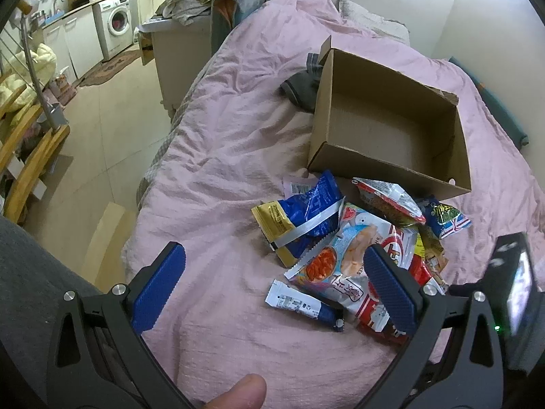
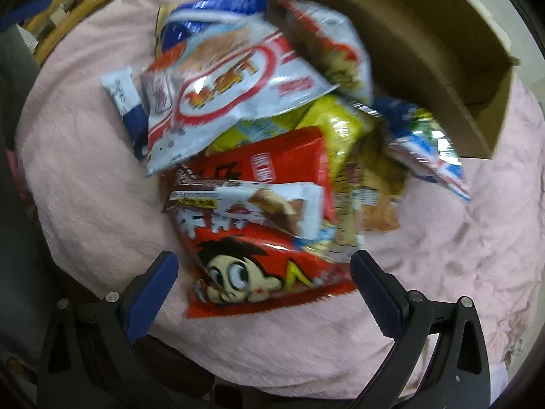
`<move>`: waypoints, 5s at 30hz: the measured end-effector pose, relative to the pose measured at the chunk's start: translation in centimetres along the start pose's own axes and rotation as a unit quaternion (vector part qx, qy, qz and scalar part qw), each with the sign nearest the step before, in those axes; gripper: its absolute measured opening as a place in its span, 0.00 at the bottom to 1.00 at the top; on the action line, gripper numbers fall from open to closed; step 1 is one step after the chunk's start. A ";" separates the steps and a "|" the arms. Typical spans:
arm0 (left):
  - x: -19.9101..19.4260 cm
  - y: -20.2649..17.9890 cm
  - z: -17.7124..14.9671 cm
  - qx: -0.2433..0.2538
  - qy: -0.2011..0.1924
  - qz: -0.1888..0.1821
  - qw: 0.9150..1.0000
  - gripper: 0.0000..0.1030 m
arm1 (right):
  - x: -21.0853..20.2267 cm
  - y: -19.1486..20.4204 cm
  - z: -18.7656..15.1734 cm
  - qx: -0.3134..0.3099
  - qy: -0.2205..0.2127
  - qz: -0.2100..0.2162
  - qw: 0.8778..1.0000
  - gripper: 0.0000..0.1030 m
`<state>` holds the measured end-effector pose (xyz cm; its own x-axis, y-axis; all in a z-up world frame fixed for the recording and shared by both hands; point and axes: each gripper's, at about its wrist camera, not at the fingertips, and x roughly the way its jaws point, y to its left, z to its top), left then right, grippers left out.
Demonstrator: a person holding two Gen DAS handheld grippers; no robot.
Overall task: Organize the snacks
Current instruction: 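Lower the right gripper onto the red milk-candy bag and grasp it, then grasp the white-and-red shrimp-flakes bag with the left gripper while the right lifts the red bag, then carry both bags into the box while the left gripper opens, releasing the shrimp bag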
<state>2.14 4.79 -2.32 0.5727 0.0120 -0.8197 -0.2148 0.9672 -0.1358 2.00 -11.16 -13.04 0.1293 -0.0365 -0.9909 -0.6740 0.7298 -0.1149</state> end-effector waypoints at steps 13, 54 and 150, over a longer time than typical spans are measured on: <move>0.5 0.0 0.0 -0.005 0.011 0.000 1.000 1.00 | -2.3 -5.1 -2.2 0.133 -0.059 0.140 0.979 0.53; 14.9 -11.2 2.6 0.218 0.285 -0.130 0.924 0.87 | -6.2 -14.6 -4.4 0.304 -0.190 0.178 0.917 0.52; 11.7 -13.8 13.7 0.166 -0.036 -0.079 0.982 0.84 | -2.9 -24.2 7.0 0.384 -0.248 0.124 0.881 0.81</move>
<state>22.65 -4.90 -2.42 0.6344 -0.1386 -0.7604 0.1446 0.9877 -0.0594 23.00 -23.94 -6.94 0.4770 0.3529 -0.8049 -0.0603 0.9268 0.3706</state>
